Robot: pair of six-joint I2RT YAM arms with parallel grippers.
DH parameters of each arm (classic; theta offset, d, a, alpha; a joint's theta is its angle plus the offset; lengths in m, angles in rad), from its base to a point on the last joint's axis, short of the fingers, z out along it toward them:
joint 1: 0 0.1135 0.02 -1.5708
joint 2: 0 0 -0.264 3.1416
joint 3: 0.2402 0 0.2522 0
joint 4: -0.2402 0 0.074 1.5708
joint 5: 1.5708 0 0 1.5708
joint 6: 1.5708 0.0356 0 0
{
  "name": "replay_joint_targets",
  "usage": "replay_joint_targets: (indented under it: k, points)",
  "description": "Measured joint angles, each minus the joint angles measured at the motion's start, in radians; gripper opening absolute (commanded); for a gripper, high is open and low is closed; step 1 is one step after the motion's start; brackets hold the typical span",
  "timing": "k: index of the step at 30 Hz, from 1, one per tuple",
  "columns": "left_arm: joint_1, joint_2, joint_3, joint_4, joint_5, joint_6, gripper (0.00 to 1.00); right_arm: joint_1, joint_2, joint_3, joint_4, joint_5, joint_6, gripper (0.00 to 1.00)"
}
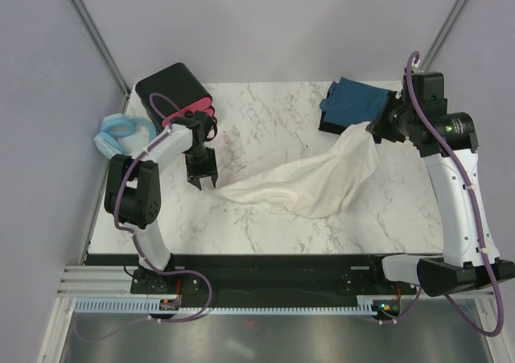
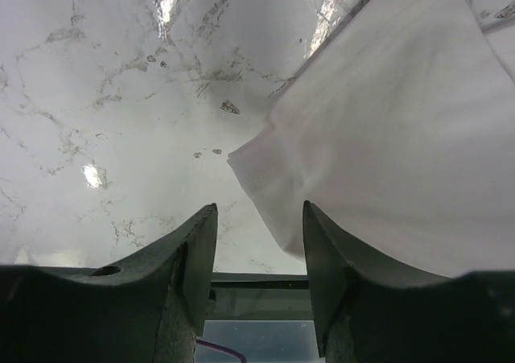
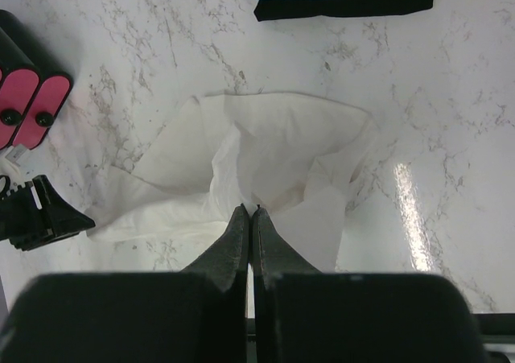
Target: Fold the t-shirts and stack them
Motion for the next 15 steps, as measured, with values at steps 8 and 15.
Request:
replay_joint_targets:
  k: [8,15]
  points:
    - [0.001,0.0,-0.083,0.057,0.0,0.002,0.54,0.0,-0.002,-0.006,0.003,-0.008,0.0,0.0]
    - [0.001,0.015,-0.094,0.103,0.0,0.002,0.54,0.0,-0.01,-0.007,0.005,-0.011,0.0,0.0]
